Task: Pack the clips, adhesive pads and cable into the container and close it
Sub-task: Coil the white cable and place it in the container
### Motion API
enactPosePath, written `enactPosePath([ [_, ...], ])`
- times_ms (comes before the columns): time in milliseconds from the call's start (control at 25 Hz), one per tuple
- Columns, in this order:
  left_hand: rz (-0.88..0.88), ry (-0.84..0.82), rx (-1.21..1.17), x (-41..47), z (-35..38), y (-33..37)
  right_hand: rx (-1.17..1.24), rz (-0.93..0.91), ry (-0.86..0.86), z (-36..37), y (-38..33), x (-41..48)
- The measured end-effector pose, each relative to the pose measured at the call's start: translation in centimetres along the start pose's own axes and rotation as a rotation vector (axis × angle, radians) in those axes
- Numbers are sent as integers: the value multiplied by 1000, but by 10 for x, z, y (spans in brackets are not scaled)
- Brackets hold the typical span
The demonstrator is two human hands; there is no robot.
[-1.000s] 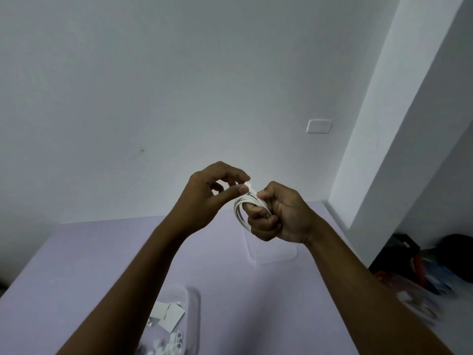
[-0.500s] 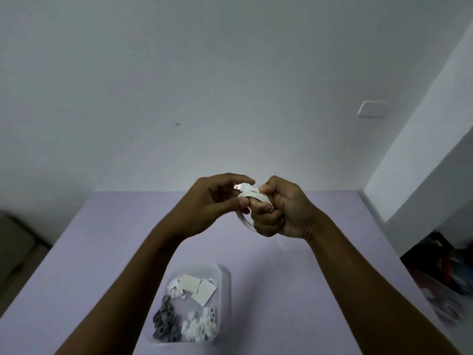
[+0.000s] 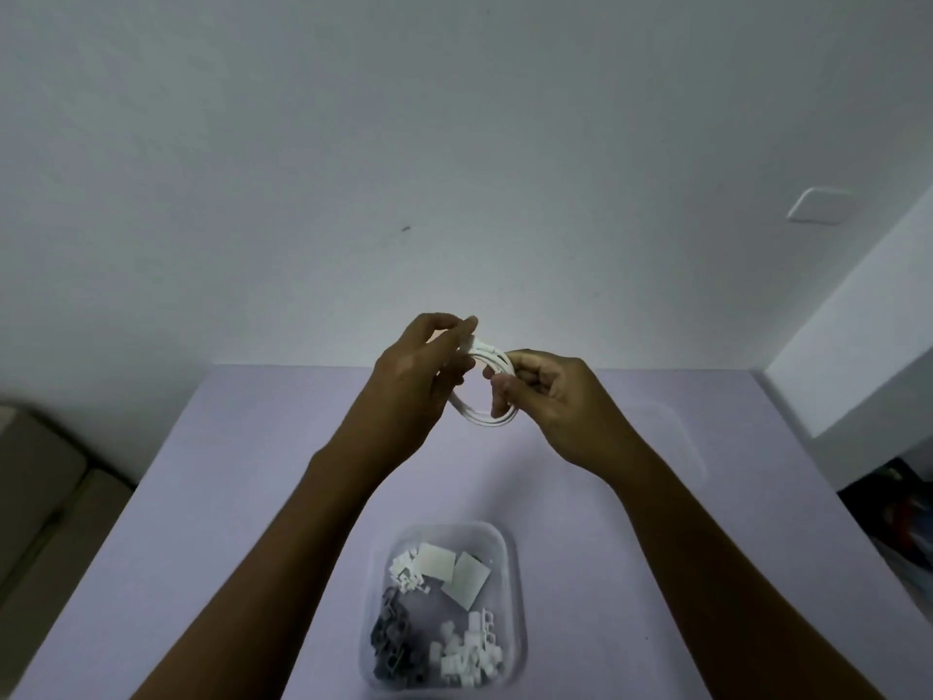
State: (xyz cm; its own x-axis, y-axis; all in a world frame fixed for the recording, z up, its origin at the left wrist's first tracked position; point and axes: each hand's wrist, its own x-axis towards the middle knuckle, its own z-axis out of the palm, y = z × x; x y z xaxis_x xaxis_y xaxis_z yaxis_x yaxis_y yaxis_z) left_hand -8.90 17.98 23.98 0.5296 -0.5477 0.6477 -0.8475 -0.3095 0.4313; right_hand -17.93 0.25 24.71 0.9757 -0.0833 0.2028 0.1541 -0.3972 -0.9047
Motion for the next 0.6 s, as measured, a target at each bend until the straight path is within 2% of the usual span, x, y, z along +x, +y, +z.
enactPosePath([
  [120, 27, 13, 21, -12, 6, -16, 9, 35, 1, 16, 11, 0],
  [360, -164, -250, 136, -21, 22, -31, 29, 111, -71, 32, 40, 7],
  [480, -272, -420, -115, -24, 19, -45, 30, 142, -53, 36, 54, 8],
  [600, -479, -608, -436, -32, 18, -61, 22, 190, -47, 42, 71, 4],
])
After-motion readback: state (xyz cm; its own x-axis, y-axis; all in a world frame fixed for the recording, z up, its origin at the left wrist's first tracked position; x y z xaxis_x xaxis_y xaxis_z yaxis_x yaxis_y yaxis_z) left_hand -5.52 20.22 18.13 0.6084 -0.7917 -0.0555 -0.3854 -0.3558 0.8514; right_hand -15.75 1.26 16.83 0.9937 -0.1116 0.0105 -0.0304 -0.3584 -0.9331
